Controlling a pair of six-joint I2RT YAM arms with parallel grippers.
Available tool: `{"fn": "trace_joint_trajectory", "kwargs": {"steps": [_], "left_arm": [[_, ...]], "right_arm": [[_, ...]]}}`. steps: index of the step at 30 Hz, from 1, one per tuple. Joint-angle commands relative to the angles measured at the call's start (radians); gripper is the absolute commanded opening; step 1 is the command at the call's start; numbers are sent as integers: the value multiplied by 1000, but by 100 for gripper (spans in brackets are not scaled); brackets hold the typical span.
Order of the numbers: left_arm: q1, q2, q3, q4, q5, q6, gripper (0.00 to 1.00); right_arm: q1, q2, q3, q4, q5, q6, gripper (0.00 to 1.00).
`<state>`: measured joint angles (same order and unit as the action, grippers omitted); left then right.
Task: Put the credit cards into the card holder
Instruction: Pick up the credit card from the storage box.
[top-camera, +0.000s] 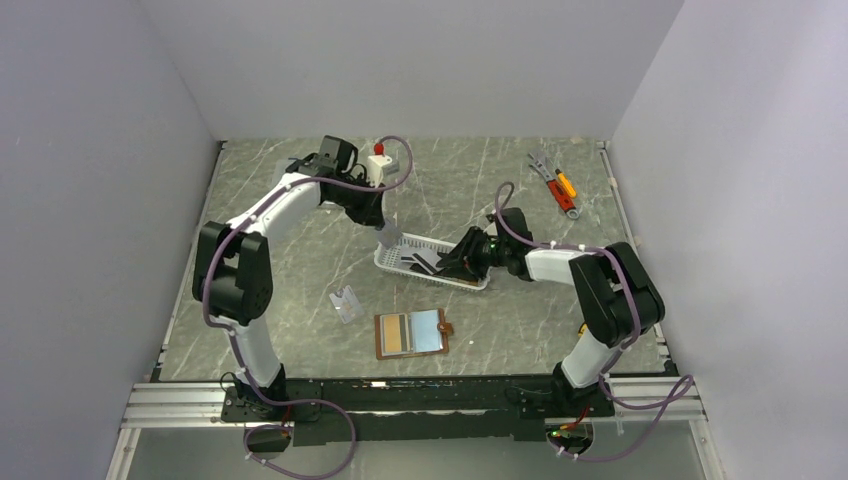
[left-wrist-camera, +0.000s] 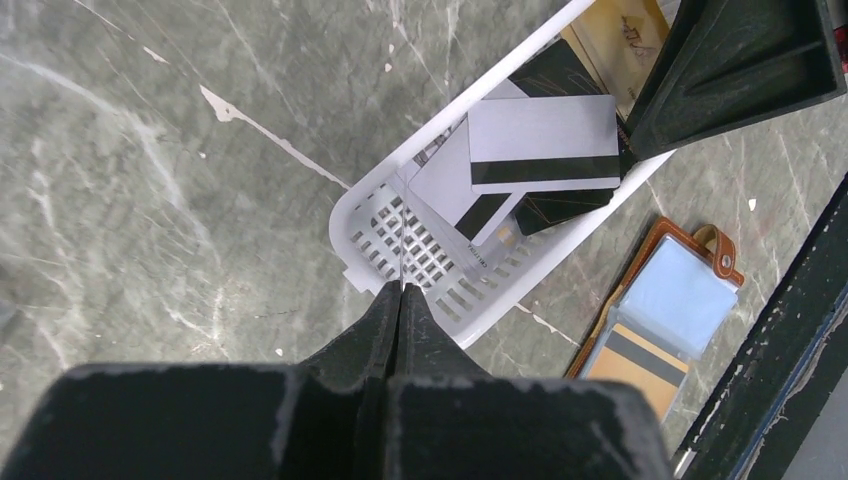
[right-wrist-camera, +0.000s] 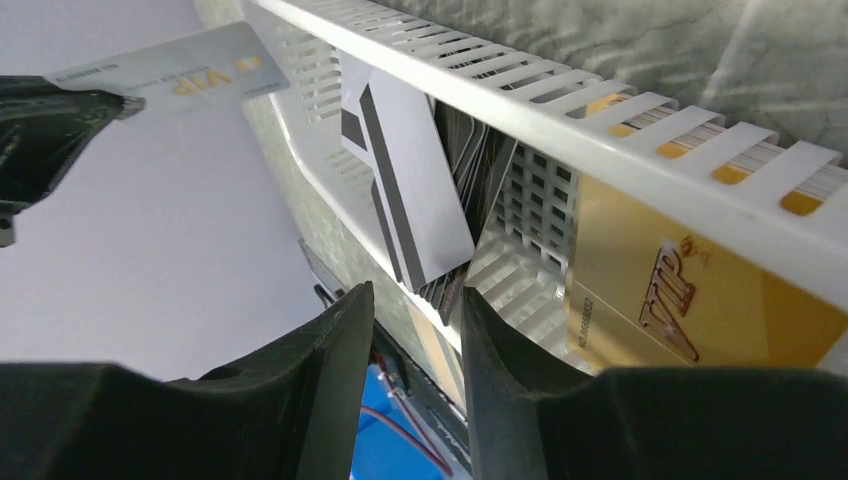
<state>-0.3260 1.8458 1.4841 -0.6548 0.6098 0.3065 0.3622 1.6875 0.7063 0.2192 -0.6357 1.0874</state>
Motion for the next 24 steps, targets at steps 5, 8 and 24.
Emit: {"fn": "trace_joint_trajectory", "kwargs": {"steps": [5,8,24], "left_arm": [[2,-121,47,-51,-2,51,0],[4,-152,73,-71,19,61,0],[4,-211,311,-494,434,321,0]], "right_arm": [[10,-61,151,-362,44,-231,41],[15,-98,185,-441,23,-273,42],[32,-382,464,-513,-79,-702,69]]}}
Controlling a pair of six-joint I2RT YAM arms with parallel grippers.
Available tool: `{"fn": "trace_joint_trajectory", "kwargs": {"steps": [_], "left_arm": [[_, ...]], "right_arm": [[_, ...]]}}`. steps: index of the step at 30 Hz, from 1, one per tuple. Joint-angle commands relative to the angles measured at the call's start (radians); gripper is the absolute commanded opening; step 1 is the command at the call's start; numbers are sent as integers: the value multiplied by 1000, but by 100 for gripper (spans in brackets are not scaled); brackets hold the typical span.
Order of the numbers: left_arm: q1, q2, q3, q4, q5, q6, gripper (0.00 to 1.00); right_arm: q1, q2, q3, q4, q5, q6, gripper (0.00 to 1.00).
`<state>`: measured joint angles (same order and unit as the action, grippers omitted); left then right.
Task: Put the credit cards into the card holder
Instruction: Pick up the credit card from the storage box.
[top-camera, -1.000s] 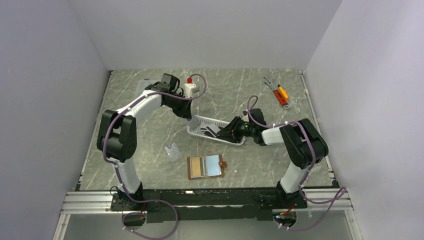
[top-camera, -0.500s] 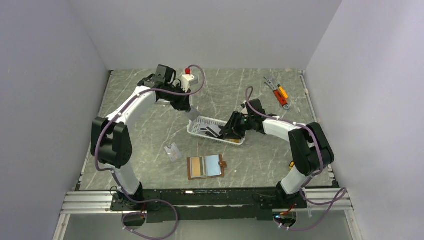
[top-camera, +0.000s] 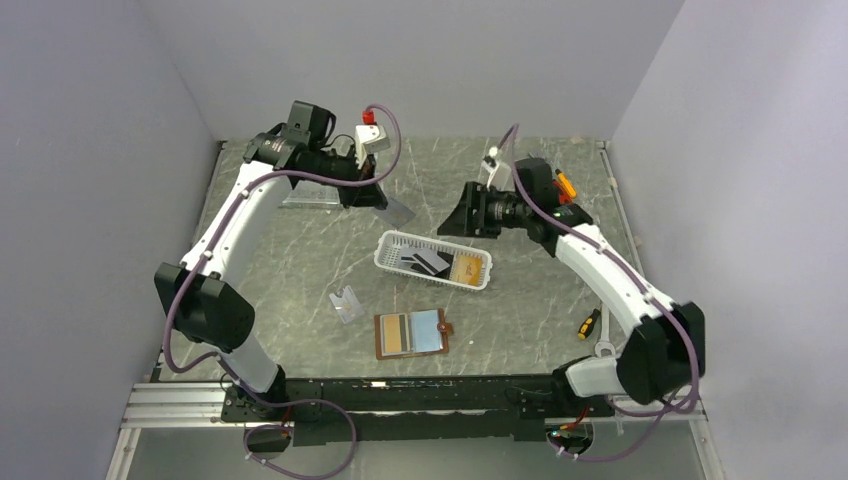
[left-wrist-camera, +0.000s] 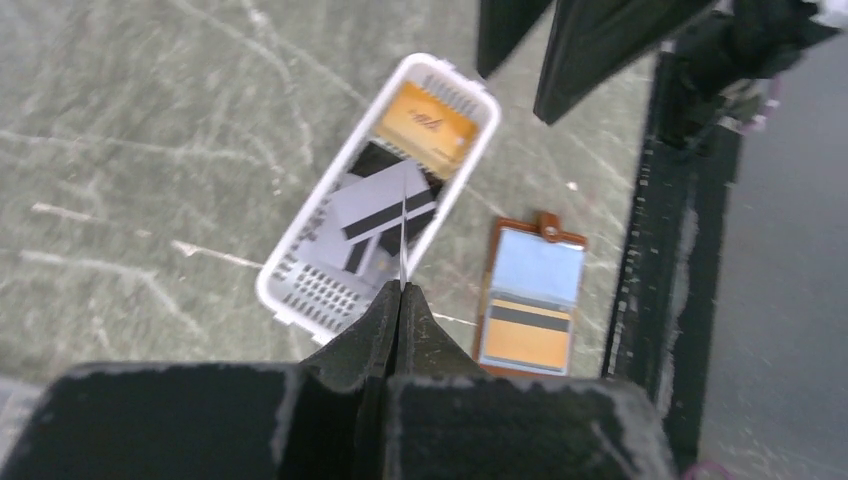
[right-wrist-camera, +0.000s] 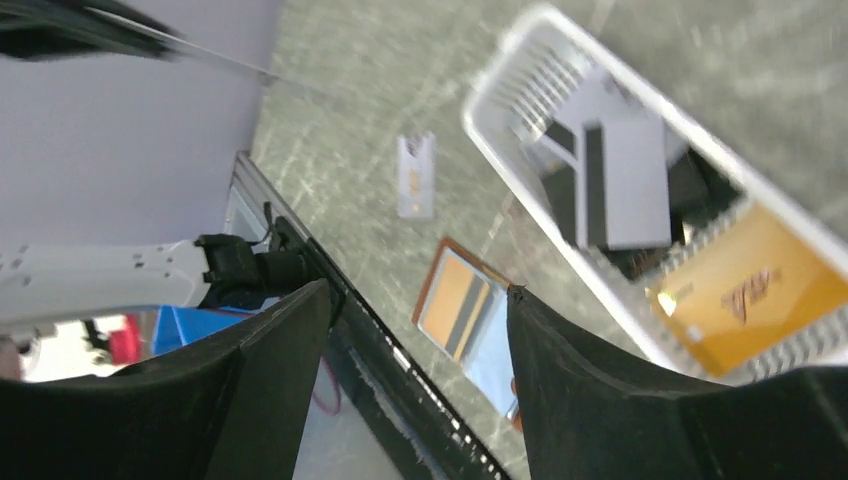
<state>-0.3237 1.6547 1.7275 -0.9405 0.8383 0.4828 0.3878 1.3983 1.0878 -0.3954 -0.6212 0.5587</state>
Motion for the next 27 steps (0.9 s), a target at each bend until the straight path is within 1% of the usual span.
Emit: {"fn": "trace_joint_trajectory", "kwargs": {"steps": [1,3,7,11,15,21,23,27], "left_arm": [[2,-23,69,-236,240,172,0],[2,-29,61,-281,283,218,0],[0,-38,52,-365,342,307,0],[0,-29,62,-426,382,356,0],[0,-14,92,-497,406,402,0],[1,-15,85,-497,419,402,0],[0,-20,84,-488,420,393,0],[0,-30,84,-483,424,386,0]], "right_arm": [[6,-96,104,104,-110,-209,70],[7,-107,122,147,-158,-249,71],[21,-115,121,265,-280,-274,72],[77,-67,177,237,-345,-336,70],[151,-15,229,171,-350,-395,63],[216,14,239,178,-380,-392,56],[226,22,238,172,-373,-388,50],[244,37,230,173,-343,-360,29]]}}
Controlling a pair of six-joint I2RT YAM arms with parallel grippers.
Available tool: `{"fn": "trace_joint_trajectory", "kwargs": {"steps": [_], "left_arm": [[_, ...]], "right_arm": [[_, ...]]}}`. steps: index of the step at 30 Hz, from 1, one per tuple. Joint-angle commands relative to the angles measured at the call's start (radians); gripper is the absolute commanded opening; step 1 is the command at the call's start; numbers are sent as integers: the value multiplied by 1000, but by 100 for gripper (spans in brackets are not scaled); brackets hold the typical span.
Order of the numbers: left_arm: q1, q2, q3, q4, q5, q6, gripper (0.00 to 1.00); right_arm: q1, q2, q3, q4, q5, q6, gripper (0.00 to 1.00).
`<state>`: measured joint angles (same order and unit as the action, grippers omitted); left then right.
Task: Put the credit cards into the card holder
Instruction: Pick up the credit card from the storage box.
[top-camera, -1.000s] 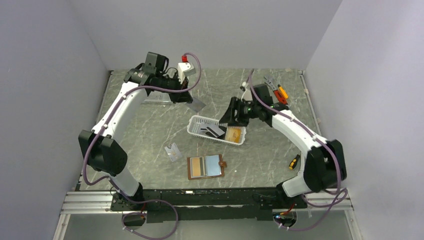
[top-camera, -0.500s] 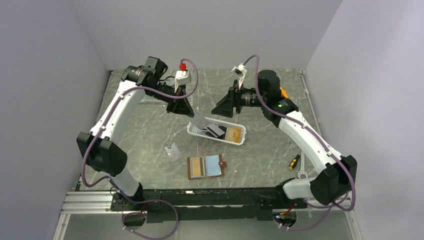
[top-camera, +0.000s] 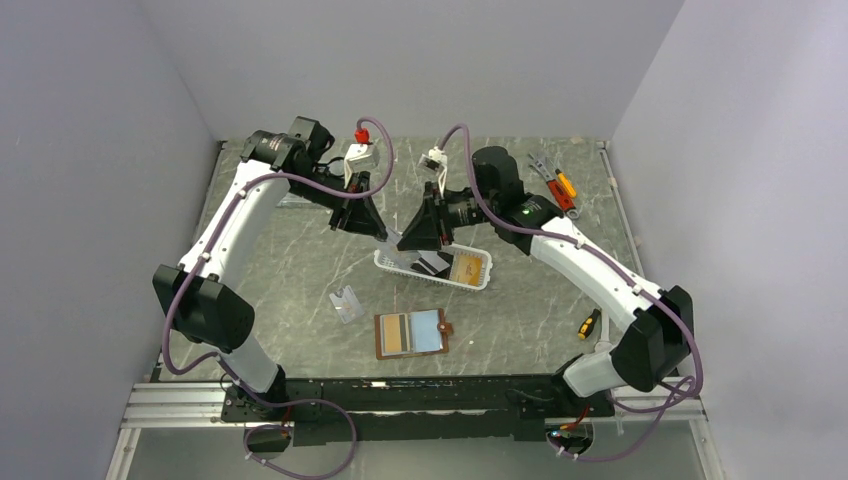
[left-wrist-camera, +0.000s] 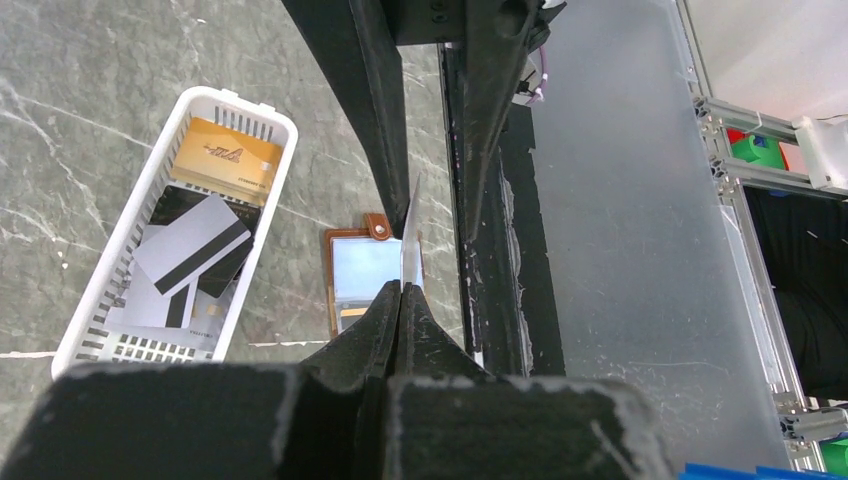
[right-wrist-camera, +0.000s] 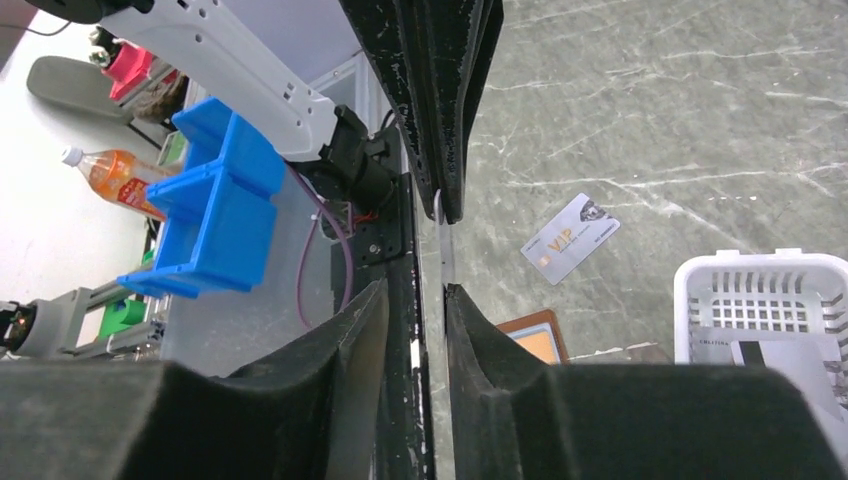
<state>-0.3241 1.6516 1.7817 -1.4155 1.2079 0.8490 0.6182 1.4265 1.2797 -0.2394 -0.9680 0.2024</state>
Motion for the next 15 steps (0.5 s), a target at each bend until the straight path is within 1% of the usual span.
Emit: {"fn": "trace_joint_trajectory", "kwargs": {"steps": [1,3,7,11,12,13,14,15], "left_arm": [[1,-29,28,-8,55,19,0],[0,-35,28,-9,56,17,0],[0,-46,31,3,62,5,0],[2,-63,30,49,62,-49,0],[3,-67,32,61,54,-65,2],[5,-76,32,84,41,-93,23],[9,-87,28,112,23,-130,88],[11,-102,23,142,-4,-163,98]], "right_arm": [[16,12,38,14,8,4,26],[28,16,37,14,20,12,20],[63,15,31,21,56,32,1],[75,8,23,21,92,64,0],[75,-1,14,20,109,72,0],[75,-14,6,18,129,76,0],[75,-28,-5,9,149,80,0],[74,-40,-12,-7,174,78,0]]}}
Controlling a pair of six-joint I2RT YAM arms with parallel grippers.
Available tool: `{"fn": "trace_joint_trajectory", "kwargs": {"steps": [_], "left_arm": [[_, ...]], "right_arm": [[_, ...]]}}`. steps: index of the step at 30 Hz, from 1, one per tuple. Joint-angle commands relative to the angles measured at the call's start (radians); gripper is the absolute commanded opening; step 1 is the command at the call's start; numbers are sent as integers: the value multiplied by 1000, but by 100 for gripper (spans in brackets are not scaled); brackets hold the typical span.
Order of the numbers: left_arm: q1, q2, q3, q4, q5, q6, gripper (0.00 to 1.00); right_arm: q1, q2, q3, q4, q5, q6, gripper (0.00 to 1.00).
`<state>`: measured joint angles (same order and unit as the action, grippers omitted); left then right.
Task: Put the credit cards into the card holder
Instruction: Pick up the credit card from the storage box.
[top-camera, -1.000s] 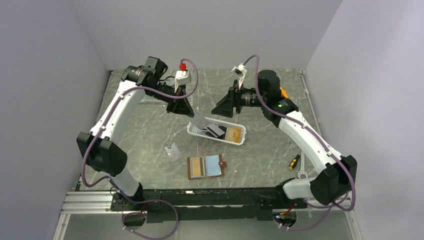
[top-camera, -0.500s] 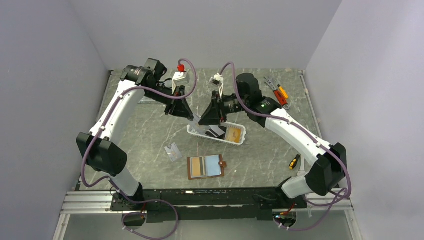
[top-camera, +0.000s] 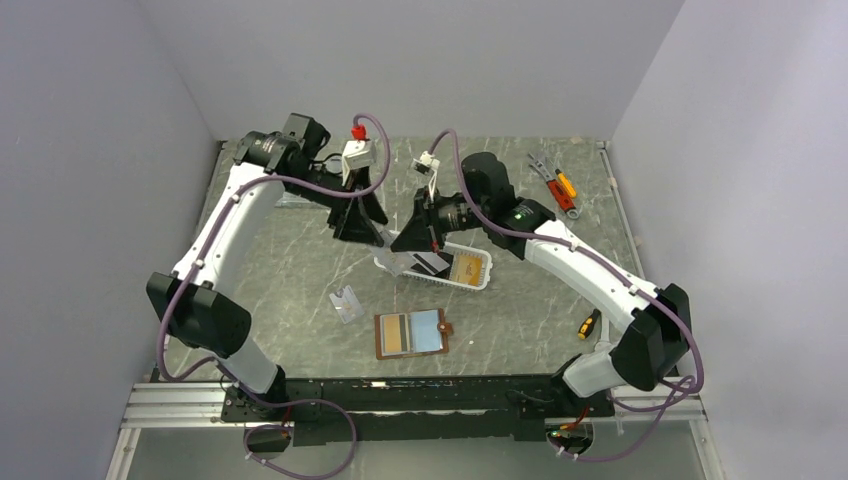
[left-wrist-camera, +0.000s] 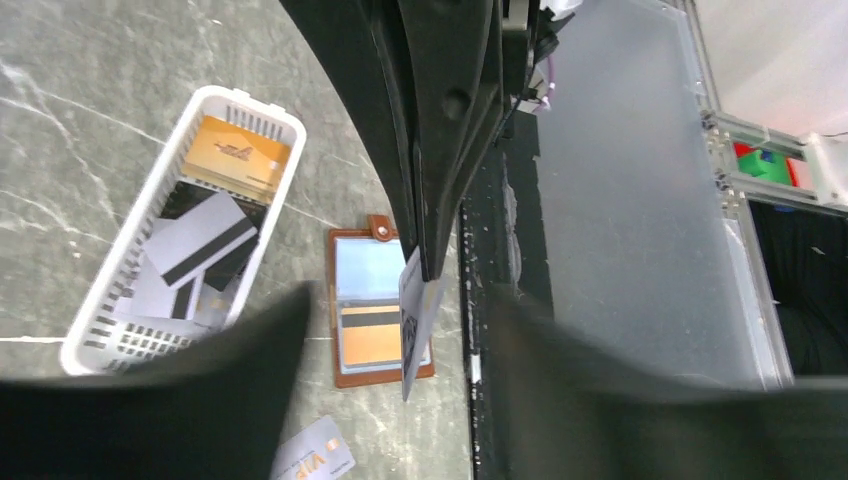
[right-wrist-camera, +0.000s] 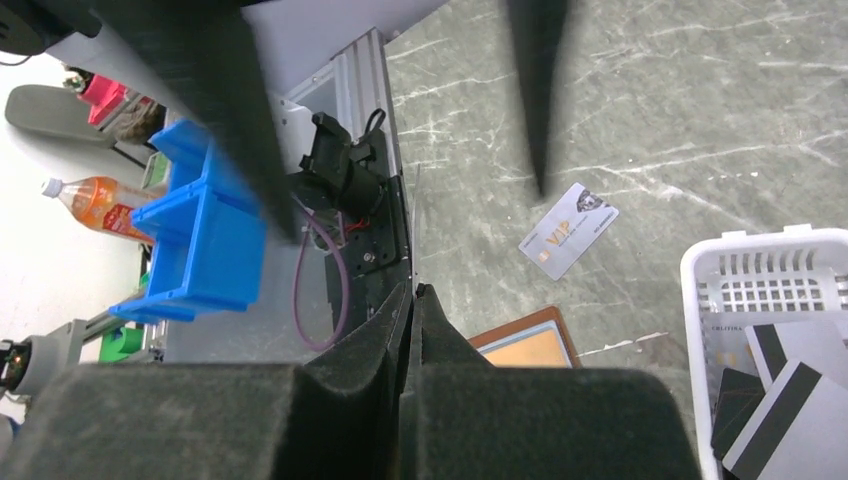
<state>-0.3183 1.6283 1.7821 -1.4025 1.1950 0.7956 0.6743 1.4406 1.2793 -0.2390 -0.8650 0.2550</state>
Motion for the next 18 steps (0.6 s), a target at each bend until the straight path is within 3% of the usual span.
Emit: {"fn": "trace_joint_trajectory", "kwargs": {"steps": [1,6,10,11,14,18], "left_arm": [[7,-94,17,147,-15,-128,99],[35,-200,-31,264,-256,-251,99],[127,-326,-97,339,-343,-315,99],[171,-378,-156,389,-312,-328,99],[337,-546,-417,719,-276,-655,99],[355,-454,-415,629,-390,-741,99]], "right_arm": [[16,-67,-19,-23,96,24,0],[-10,-124,-39,-86,165,36,0],[-29,-164,-43,-101,185,66,0],[-31,-172,-44,-95,187,76,0],[-34,-190,-43,-70,187,108,0],[-35,-203,-61,6,195,168,0]]}}
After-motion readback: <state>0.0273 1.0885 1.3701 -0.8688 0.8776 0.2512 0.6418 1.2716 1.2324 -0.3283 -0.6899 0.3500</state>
